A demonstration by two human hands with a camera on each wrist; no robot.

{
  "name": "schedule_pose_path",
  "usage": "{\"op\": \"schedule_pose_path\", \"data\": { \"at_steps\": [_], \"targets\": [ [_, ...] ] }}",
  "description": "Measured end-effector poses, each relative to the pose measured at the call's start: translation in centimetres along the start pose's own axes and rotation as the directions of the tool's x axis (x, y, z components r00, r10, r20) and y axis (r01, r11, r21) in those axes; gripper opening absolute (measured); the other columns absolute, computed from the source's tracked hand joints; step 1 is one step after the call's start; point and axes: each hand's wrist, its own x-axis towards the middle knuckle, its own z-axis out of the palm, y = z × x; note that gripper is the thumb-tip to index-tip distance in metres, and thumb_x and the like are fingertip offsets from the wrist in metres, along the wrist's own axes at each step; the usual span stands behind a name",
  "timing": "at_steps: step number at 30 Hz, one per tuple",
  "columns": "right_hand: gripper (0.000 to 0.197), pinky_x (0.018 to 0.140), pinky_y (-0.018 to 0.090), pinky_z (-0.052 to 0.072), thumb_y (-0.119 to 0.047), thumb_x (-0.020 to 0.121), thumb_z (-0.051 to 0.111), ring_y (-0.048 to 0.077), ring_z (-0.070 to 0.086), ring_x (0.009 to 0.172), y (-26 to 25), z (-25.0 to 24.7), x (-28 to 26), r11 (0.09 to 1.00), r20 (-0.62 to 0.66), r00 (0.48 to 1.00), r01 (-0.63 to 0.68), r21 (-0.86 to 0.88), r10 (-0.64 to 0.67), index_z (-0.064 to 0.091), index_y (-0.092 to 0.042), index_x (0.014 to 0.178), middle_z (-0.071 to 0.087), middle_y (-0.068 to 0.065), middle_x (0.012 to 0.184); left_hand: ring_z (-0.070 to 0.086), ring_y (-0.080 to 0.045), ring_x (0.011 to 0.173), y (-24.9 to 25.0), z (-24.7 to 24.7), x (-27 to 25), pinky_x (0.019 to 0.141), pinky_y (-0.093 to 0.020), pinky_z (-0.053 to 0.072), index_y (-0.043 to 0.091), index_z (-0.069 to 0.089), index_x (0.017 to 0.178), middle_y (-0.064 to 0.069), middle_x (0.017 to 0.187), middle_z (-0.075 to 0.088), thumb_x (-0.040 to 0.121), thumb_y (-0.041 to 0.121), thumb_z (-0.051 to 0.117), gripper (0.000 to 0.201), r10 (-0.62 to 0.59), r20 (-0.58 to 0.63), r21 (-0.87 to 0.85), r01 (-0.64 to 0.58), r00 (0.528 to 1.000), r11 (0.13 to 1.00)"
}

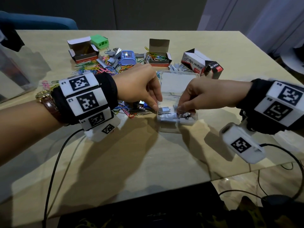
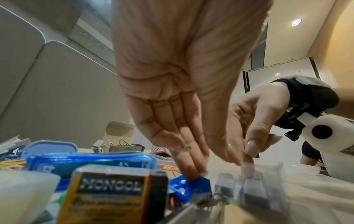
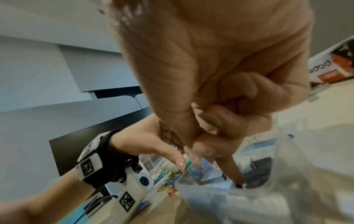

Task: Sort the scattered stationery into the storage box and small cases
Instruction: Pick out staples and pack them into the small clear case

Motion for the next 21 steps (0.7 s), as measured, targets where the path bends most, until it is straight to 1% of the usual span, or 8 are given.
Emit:
{"op": "schedule_pose_path", "data": {
  "at_steps": [2, 4, 6, 9, 11, 13, 16, 21],
  "targets": [
    [0.019, 0.053, 0.013, 0.038, -0.031, 0.091, 0.066, -0.004, 0.055, 0.052, 0.1, 0.0, -0.3, 0.999, -0.032, 0.999, 0.019, -0.039, -0.020, 0.078, -0.019, 0.081, 0.063, -0.019, 0.055, 0.070, -0.002, 0.072, 0.0, 0.0, 0.0, 0.078, -0.026, 0.054, 0.008, 0.077, 0.093, -0.001, 0.080, 0.076, 0.069, 0.019, 0.084, 0.028, 0.002, 0.001, 0.010, -0.002, 1.000, 1.000],
    [0.011, 0.051, 0.013, 0.038, -0.035, 0.087, 0.070, -0.003, 0.055, 0.052, -0.2, -0.1, -0.6, 0.990, -0.098, 0.991, 0.084, -0.114, -0.095, 0.078, -0.028, 0.086, 0.061, -0.023, 0.052, 0.071, -0.003, 0.072, 0.0, 0.0, 0.0, 0.078, -0.028, 0.054, 0.008, 0.077, 0.092, 0.000, 0.080, 0.076, 0.069, 0.020, 0.084, 0.027, 0.007, -0.002, 0.019, -0.007, 1.000, 1.000],
    [0.011, 0.051, 0.015, 0.038, -0.038, 0.082, 0.073, 0.002, 0.053, 0.051, -0.6, -0.3, -0.7, 0.982, -0.115, 0.979, 0.157, -0.107, -0.169, 0.076, -0.034, 0.092, 0.061, -0.015, 0.054, 0.070, -0.003, 0.072, 0.0, 0.1, 0.1, 0.077, -0.030, 0.054, 0.009, 0.077, 0.091, 0.001, 0.080, 0.076, 0.069, 0.021, 0.084, 0.026, 0.008, -0.007, 0.029, -0.008, 1.000, 1.000],
    [0.018, 0.066, 0.025, 0.047, -0.043, 0.075, 0.074, 0.007, 0.061, 0.068, -1.0, -0.1, -0.8, 0.979, -0.022, 0.982, 0.185, -0.080, -0.188, 0.074, -0.039, 0.093, 0.068, -0.010, 0.071, 0.070, -0.003, 0.072, 0.0, 0.1, 0.1, 0.078, -0.030, 0.055, 0.010, 0.078, 0.091, 0.002, 0.080, 0.075, 0.069, 0.022, 0.084, 0.026, 0.002, 0.002, 0.035, -0.002, 1.000, 0.999],
    [0.020, 0.069, 0.024, 0.050, -0.047, 0.069, 0.075, 0.004, 0.063, 0.073, -1.2, 0.5, -0.7, 0.977, 0.015, 0.982, 0.189, -0.097, -0.188, 0.071, -0.040, 0.087, 0.070, -0.013, 0.077, 0.071, -0.004, 0.073, -0.1, 0.0, 0.2, 0.079, -0.031, 0.055, 0.011, 0.078, 0.091, 0.002, 0.080, 0.076, 0.069, 0.022, 0.084, 0.026, -0.001, 0.007, 0.038, 0.001, 1.000, 0.999],
    [0.017, 0.068, 0.017, 0.048, -0.041, 0.071, 0.079, 0.001, 0.064, 0.071, -1.3, 1.0, -0.6, 0.978, 0.020, 0.980, 0.198, -0.068, -0.197, 0.067, -0.038, 0.082, 0.070, -0.015, 0.075, 0.070, -0.004, 0.073, -0.1, 0.0, 0.1, 0.080, -0.034, 0.056, 0.012, 0.078, 0.092, 0.002, 0.081, 0.076, 0.069, 0.023, 0.083, 0.026, -0.003, 0.008, 0.046, 0.002, 1.000, 0.999],
    [0.014, 0.066, 0.009, 0.044, -0.031, 0.075, 0.080, -0.004, 0.063, 0.067, -1.2, 1.5, -0.1, 0.981, 0.005, 0.981, 0.194, -0.021, -0.194, 0.068, -0.033, 0.083, 0.069, -0.015, 0.073, 0.070, -0.005, 0.073, 0.0, 0.0, 0.1, 0.081, -0.035, 0.056, 0.013, 0.078, 0.092, 0.003, 0.081, 0.075, 0.068, 0.024, 0.083, 0.027, -0.002, 0.016, 0.053, 0.001, 1.000, 0.999],
    [0.009, 0.070, 0.012, 0.049, -0.026, 0.079, 0.079, -0.006, 0.062, 0.064, -1.3, 1.8, 0.5, 0.986, -0.023, 0.987, 0.163, 0.031, -0.162, 0.073, -0.026, 0.085, 0.071, -0.012, 0.074, 0.070, -0.005, 0.073, 0.0, 0.0, 0.0, 0.081, -0.035, 0.056, 0.014, 0.078, 0.092, 0.003, 0.080, 0.075, 0.068, 0.025, 0.083, 0.027, -0.002, 0.019, 0.061, 0.001, 1.000, 0.998]
  ]
}}
